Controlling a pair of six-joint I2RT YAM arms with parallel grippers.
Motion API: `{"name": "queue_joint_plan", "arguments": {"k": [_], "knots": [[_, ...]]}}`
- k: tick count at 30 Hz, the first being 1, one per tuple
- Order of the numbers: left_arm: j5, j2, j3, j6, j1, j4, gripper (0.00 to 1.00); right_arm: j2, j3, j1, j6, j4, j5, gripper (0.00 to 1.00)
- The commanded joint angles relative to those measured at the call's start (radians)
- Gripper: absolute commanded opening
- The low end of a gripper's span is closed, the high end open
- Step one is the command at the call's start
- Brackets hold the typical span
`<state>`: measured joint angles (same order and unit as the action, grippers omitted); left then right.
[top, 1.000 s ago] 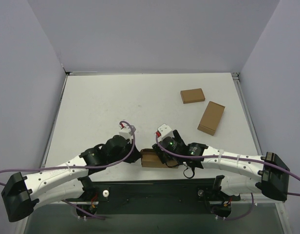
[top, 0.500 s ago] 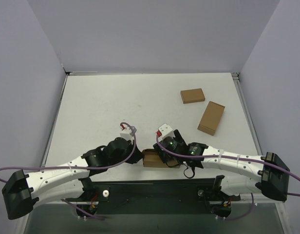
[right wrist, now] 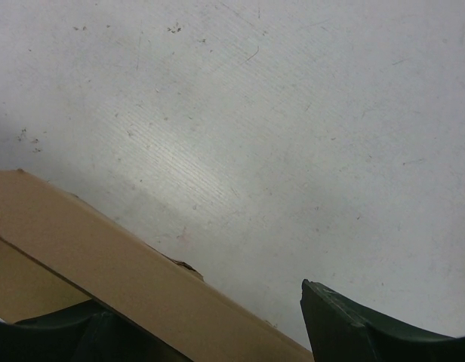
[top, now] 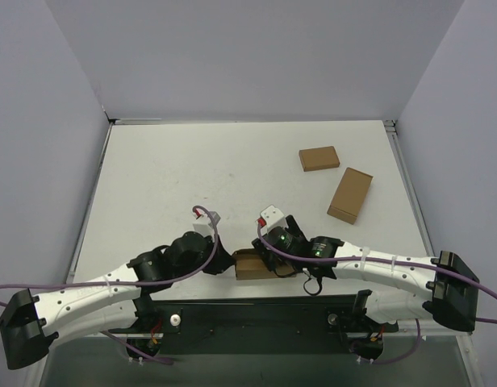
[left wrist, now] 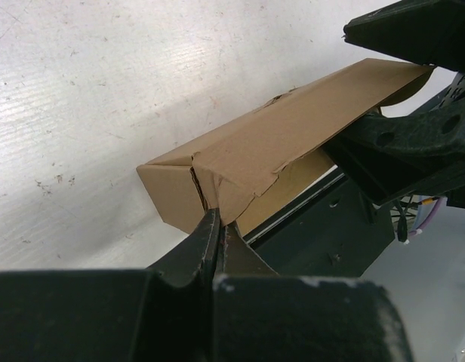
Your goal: Fold the paper box
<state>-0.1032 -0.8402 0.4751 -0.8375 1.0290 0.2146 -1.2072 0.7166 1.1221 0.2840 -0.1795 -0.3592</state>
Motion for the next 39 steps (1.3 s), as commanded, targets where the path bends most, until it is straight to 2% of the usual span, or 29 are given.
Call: {"name": "queue_joint_plan", "arguments": {"k": [1,13,34,39], "knots": [[0.002,0.064,-0.015,-0.055,0.005,-0.023,0.00,-0.034,-0.002,0.007,-0.017,-0.098,-0.017,0.75],[0.010,0.066,-0.056,-0.127,0.003,-0.141,0.00,-0.037,0.000,0.008,-0.017,-0.098,-0.017,0.74],[-0.029,0.164,-0.155,-0.184,0.005,-0.103,0.00,-0.032,-0.003,0.010,-0.014,-0.100,-0.020,0.74],[-0.070,0.199,-0.144,-0.175,0.006,-0.028,0.00,-0.031,-0.003,0.010,-0.011,-0.101,-0.020,0.74]]}}
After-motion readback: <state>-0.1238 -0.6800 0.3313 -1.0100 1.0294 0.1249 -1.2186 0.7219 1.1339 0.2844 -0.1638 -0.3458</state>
